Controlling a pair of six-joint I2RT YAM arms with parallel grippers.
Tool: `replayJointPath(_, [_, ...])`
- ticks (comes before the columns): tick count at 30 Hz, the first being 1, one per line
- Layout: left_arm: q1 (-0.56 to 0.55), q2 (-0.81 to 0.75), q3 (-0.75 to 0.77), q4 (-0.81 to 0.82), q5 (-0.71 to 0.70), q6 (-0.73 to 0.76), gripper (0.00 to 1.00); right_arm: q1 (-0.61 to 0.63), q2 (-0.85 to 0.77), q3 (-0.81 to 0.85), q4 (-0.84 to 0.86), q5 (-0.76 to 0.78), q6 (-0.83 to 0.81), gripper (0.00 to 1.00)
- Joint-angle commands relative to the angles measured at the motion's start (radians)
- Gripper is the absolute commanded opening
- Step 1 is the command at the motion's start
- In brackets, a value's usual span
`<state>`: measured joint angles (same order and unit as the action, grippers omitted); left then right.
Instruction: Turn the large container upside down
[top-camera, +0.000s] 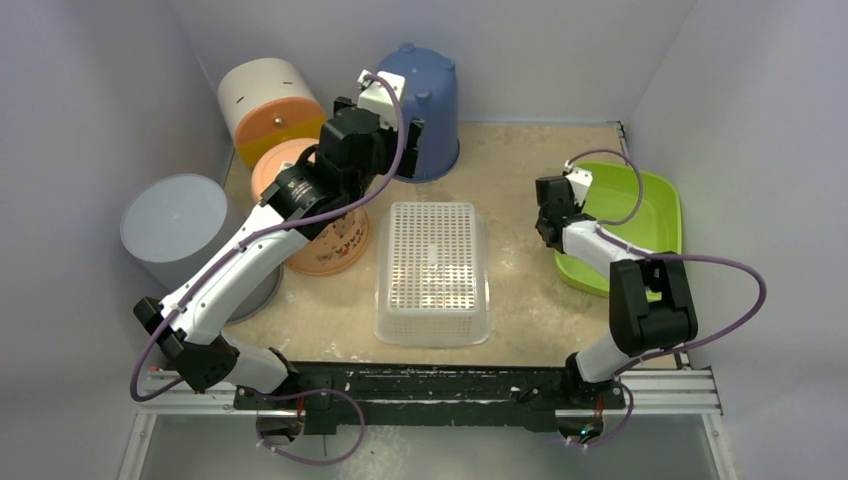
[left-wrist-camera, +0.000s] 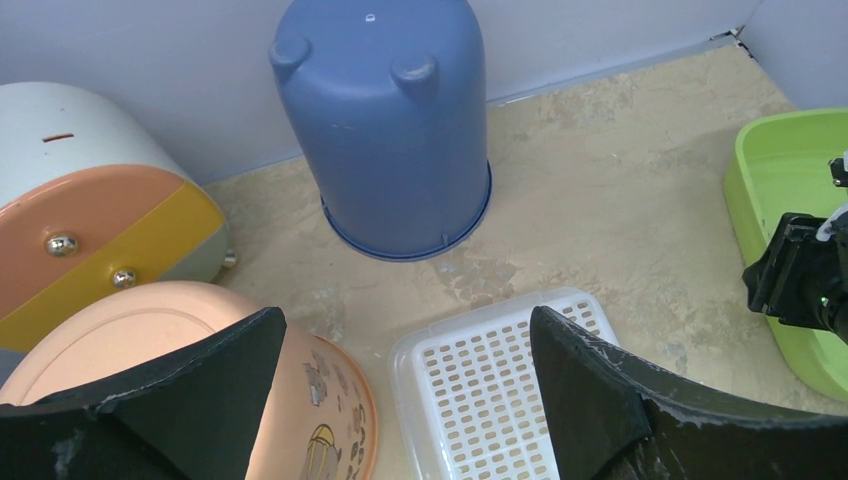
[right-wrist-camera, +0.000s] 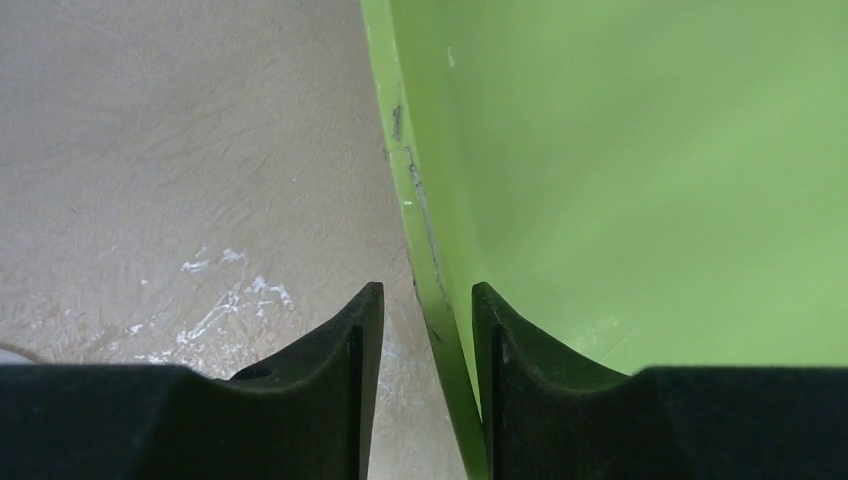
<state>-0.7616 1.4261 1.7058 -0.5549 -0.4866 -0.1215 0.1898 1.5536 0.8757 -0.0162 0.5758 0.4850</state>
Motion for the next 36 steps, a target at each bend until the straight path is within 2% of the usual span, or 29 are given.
replayJointPath(1, [-0.005, -0.026, -0.002, 0.042, -0.019, -0.019, 0.89, 0.0, 0.008, -0.006, 0.039, -0.015, -0.017, 0.38])
replayJointPath(5, [-0.005, -0.037, -0.016, 0.048, -0.026, -0.018, 0.89, 0.0, 0.004, -0.007, 0.041, -0.025, -0.017, 0.32])
replayJointPath(10, [-0.004, -0.043, -0.017, 0.047, -0.029, -0.018, 0.89, 0.0, -0.026, 0.01, 0.032, -0.033, -0.036, 0.03])
replayJointPath(11, [-0.004, -0.044, -0.018, 0.048, -0.03, -0.018, 0.89, 0.0, -0.037, 0.019, 0.031, -0.035, -0.048, 0.0])
replayJointPath(17, [-0.005, -0.049, -0.03, 0.057, -0.043, -0.013, 0.89, 0.0, -0.143, 0.103, 0.083, -0.127, -0.087, 0.0])
replayJointPath(24, [-0.005, -0.048, -0.011, 0.043, -0.043, -0.014, 0.89, -0.001, -0.171, 0.249, 0.246, -0.338, 0.023, 0.0])
replayJointPath(30, [-0.004, -0.063, -0.006, 0.025, -0.062, -0.012, 0.89, -0.001, -0.193, 0.18, 0.544, -0.461, 0.204, 0.0])
replayJointPath(36, [-0.004, -0.067, 0.006, 0.015, -0.067, -0.007, 0.89, -0.01, -0.207, 0.086, 0.785, -0.508, 0.323, 0.0])
